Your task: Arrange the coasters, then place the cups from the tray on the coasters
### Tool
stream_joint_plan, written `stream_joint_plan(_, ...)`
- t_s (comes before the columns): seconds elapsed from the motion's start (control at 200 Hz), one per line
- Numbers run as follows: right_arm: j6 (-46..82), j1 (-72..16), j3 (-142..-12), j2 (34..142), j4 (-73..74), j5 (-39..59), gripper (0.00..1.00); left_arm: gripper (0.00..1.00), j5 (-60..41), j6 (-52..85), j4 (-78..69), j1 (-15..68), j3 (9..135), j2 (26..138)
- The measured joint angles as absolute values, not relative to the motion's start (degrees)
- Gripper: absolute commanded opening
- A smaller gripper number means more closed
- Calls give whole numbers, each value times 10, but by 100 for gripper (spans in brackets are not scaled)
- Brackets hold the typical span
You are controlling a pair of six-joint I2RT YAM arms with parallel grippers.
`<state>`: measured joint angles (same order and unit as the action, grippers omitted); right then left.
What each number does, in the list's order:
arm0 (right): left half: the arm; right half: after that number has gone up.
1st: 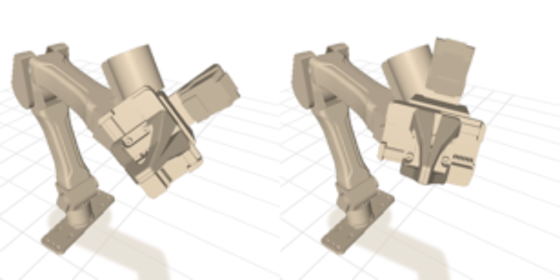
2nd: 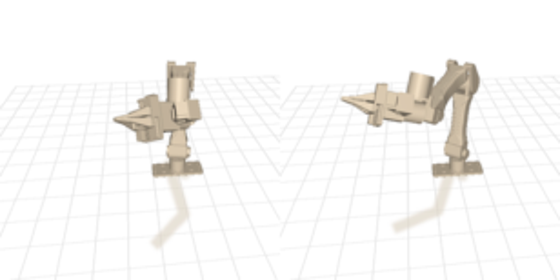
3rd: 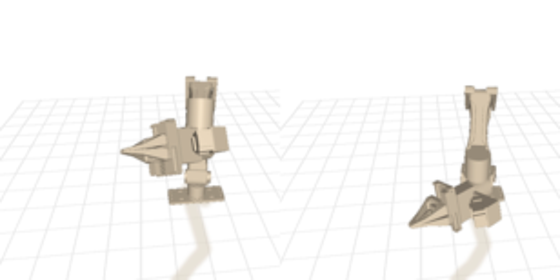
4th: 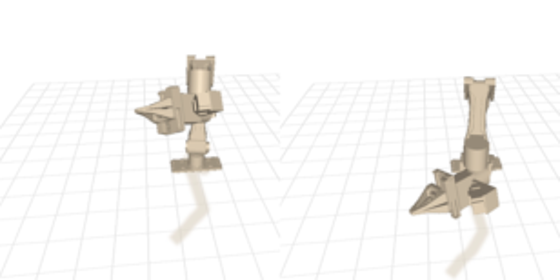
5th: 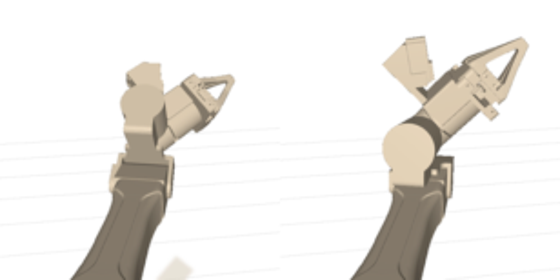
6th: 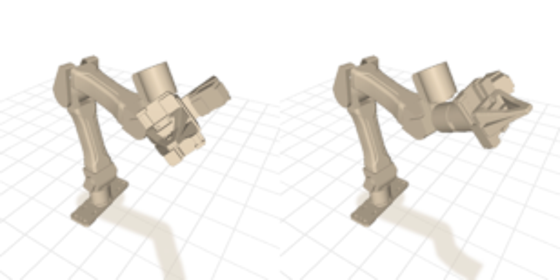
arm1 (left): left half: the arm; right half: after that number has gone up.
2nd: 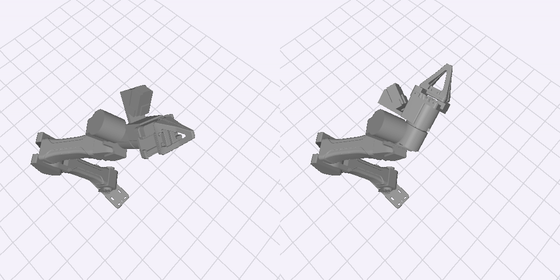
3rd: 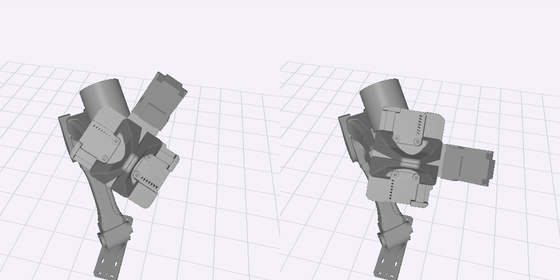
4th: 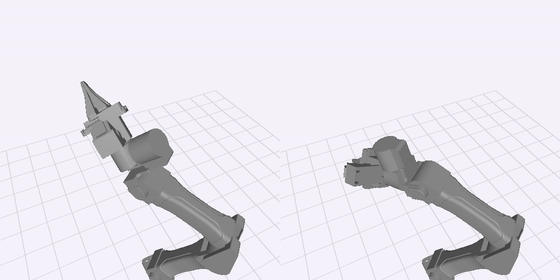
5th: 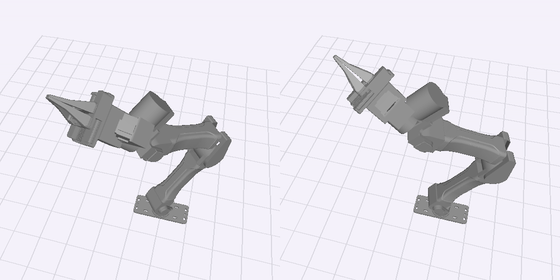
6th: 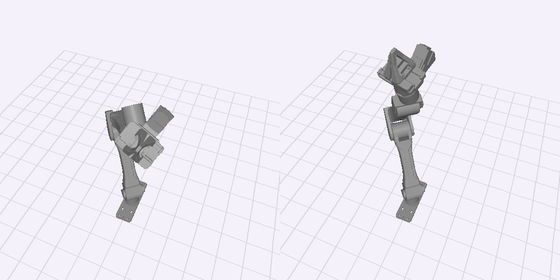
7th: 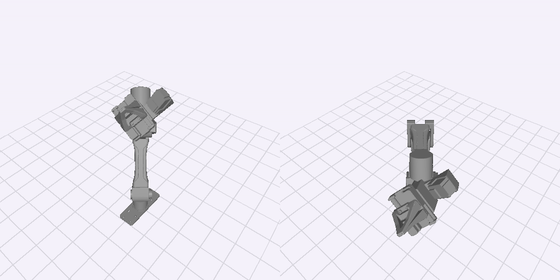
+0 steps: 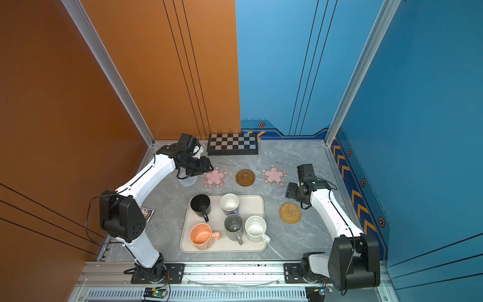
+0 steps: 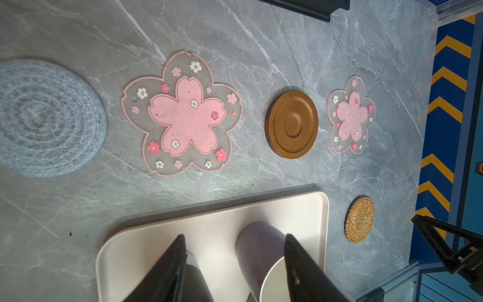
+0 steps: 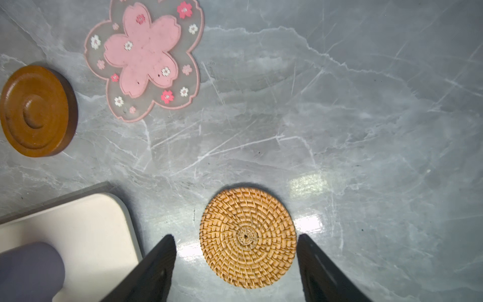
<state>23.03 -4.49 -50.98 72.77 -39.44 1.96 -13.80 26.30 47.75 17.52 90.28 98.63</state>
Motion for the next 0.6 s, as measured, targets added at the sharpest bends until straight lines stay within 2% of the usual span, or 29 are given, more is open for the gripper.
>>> stream_joint_plan(0.195, 230, -48, -472, 707, -405, 23, 74, 61, -113, 248, 495, 175, 888, 947)
stream_joint_plan(0.43, 230, -60, -459, 706, -403, 31, 68, 61, -86, 244, 507, 172, 858, 905)
stream_joint_plan(0.526, 231, -68, -444, 706, -403, 34, 60, 61, -76, 247, 509, 172, 848, 897)
stream_joint_plan(0.601, 234, -72, -435, 706, -403, 35, 48, 61, -70, 249, 509, 173, 842, 897)
